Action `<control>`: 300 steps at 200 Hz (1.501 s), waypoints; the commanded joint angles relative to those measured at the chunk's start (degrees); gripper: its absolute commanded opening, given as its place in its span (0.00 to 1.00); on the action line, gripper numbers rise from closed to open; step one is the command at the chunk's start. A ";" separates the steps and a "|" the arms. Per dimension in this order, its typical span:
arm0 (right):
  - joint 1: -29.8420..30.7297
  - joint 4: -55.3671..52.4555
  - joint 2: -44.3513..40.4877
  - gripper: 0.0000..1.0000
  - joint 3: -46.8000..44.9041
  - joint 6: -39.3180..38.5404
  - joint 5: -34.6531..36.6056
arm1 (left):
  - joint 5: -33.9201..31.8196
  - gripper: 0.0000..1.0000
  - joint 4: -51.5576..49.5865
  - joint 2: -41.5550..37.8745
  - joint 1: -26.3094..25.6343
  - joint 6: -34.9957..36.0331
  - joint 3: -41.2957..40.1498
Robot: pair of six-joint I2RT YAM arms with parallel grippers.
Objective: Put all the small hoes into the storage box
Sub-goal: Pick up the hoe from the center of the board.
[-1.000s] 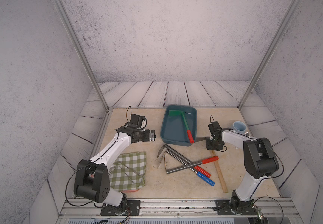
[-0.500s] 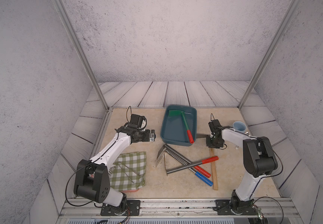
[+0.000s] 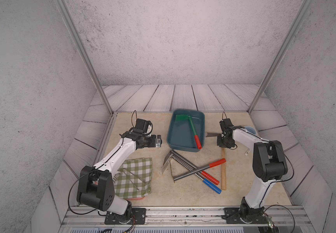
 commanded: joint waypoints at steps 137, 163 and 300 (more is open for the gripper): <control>-0.62 2.50 -11.60 0.06 5.03 -1.06 8.54 | -0.17 1.00 -0.28 0.62 -0.30 0.27 0.78; -0.49 0.74 -12.46 0.05 7.59 -1.56 6.72 | 0.44 1.00 0.00 0.64 -0.30 0.27 0.73; 5.38 -10.24 -6.42 0.03 28.70 -3.85 -2.69 | 0.72 1.00 0.22 0.79 -0.30 0.27 0.82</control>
